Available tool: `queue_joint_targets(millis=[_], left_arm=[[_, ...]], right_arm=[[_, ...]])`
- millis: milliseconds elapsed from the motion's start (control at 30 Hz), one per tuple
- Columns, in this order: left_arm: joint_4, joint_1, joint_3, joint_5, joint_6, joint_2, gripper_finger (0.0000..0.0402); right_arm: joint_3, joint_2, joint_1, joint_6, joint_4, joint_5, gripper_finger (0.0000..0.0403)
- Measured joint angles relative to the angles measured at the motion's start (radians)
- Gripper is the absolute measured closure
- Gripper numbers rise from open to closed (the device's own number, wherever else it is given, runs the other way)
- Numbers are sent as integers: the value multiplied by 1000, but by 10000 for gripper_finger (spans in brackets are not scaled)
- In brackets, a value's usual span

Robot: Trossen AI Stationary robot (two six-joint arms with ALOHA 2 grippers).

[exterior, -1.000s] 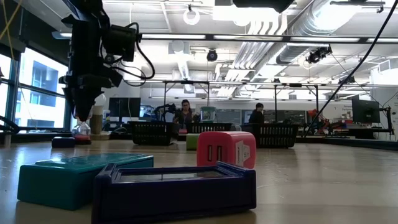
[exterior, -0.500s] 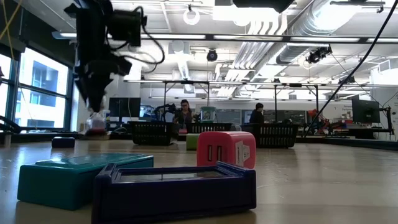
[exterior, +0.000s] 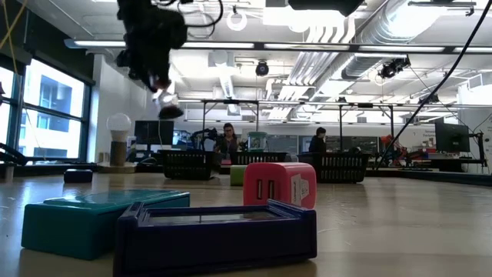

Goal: Pick & Place Office items
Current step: Put the pink hourglass into the middle black bin

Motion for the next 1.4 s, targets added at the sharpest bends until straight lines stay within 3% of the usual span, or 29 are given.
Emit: queue_joint_targets(millis=[467,600,833,1067,1400], left_arm=[[212,4,45,0,30,75,210],[247,22,72,64,62,148,210],[223,33,235,80,102,281,211],[95,33,411,81,152,432,211],[82,58,441,79,195,534,211]], right_arm=[[0,0,0,0,-2,0,16],[0,0,0,-1,-6,1,16],[0,0,0,-4,-10,1,16],[0,0,4,-4,-17,1,16],[0,0,34,-23,-15,3,16]])
